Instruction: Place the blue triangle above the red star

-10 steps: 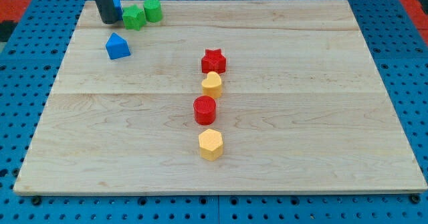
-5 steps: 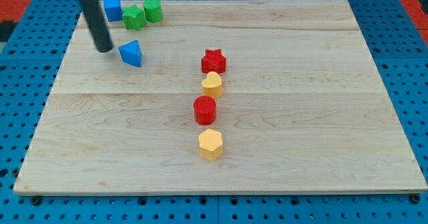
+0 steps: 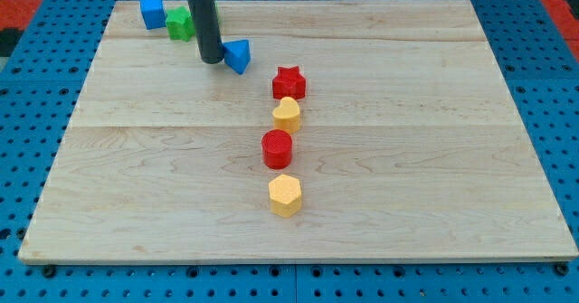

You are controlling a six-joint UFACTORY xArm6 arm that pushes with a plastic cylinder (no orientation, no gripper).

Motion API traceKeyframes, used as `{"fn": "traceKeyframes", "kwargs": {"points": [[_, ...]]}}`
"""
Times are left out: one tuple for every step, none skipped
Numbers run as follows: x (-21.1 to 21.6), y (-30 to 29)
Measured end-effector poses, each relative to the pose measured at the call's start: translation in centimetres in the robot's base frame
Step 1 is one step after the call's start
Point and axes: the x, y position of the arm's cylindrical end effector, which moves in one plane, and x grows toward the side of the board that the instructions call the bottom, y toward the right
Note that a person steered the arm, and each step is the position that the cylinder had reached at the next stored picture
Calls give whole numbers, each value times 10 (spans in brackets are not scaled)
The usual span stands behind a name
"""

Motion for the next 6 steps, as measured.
{"fn": "traceKeyframes", "kwargs": {"points": [[-7,41],[-8,67],[-8,65],[-8,81],[8,40],[18,-93]]}}
